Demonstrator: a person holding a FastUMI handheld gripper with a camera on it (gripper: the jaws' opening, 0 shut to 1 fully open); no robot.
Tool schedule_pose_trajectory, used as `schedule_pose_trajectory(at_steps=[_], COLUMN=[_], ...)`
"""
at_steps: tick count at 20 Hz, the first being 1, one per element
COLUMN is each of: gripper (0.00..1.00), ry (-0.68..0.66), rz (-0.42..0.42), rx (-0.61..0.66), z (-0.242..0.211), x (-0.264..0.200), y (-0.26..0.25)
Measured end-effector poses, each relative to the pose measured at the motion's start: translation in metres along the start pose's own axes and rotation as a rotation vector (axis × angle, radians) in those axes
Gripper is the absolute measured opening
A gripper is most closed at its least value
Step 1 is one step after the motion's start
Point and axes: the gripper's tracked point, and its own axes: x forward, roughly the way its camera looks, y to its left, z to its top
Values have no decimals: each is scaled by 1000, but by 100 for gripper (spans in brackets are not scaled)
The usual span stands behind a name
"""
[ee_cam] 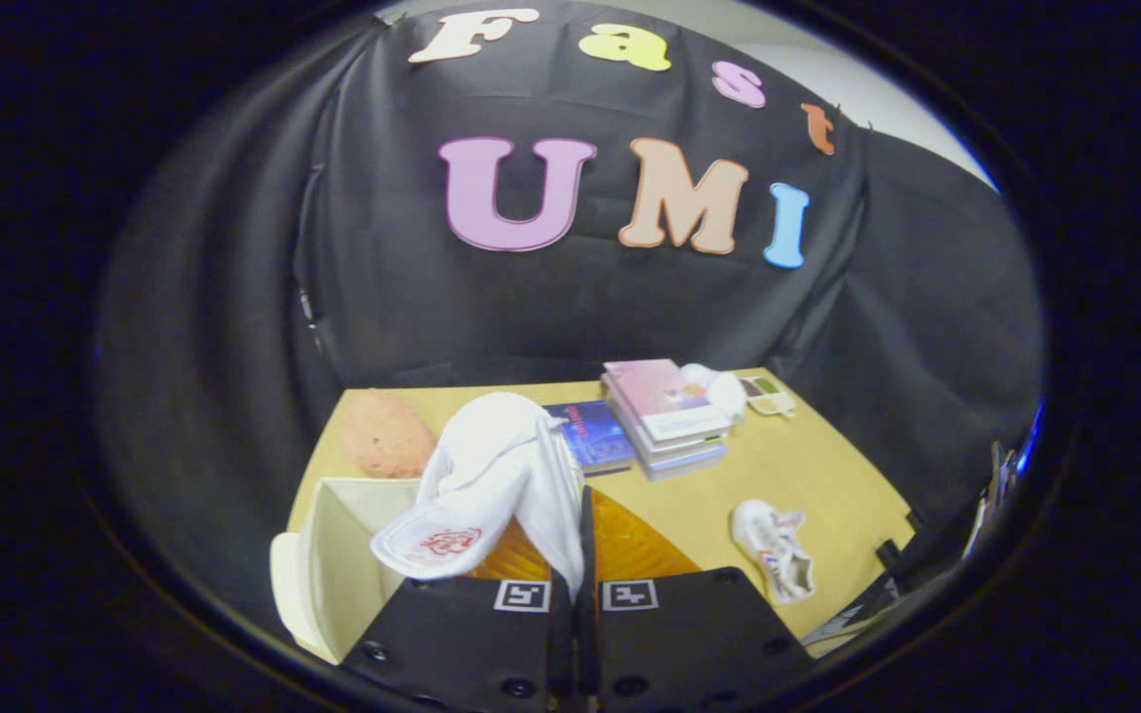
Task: Open the storage box then place both shoes into the box .Put the left shoe in first, then the right shoe, with the right side of both shoes facing outward in a uniform manner.
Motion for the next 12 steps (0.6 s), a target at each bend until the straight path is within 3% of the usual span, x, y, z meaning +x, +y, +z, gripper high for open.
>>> schedule_pose_trajectory(at_steps=[4,12], gripper=[5,5], ry=[125,320], rz=[45,54], rx=[9,-42], z=[-29,-92], x=[15,45], y=[59,95])
